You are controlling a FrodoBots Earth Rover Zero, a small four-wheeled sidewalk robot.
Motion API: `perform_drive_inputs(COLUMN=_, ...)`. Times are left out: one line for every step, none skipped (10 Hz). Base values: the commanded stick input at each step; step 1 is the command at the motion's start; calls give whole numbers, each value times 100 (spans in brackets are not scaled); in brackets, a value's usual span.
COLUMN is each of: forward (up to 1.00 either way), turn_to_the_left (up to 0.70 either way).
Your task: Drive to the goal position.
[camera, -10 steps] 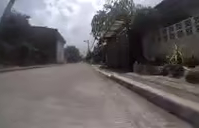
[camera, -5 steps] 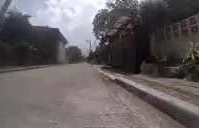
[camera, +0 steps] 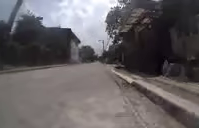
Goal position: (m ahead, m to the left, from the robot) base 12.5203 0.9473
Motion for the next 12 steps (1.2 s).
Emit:
perform_drive_inputs(forward=100, turn_to_the_left=0)
perform_drive_inputs(forward=100, turn_to_the_left=0)
perform_drive_inputs(forward=100, turn_to_the_left=0)
perform_drive_inputs(forward=100, turn_to_the_left=0)
perform_drive_inputs(forward=100, turn_to_the_left=0)
perform_drive_inputs(forward=100, turn_to_the_left=0)
perform_drive_inputs(forward=100, turn_to_the_left=0)
perform_drive_inputs(forward=100, turn_to_the_left=0)
perform_drive_inputs(forward=100, turn_to_the_left=0)
perform_drive_inputs(forward=100, turn_to_the_left=0)
perform_drive_inputs(forward=100, turn_to_the_left=0)
perform_drive_inputs(forward=100, turn_to_the_left=0)
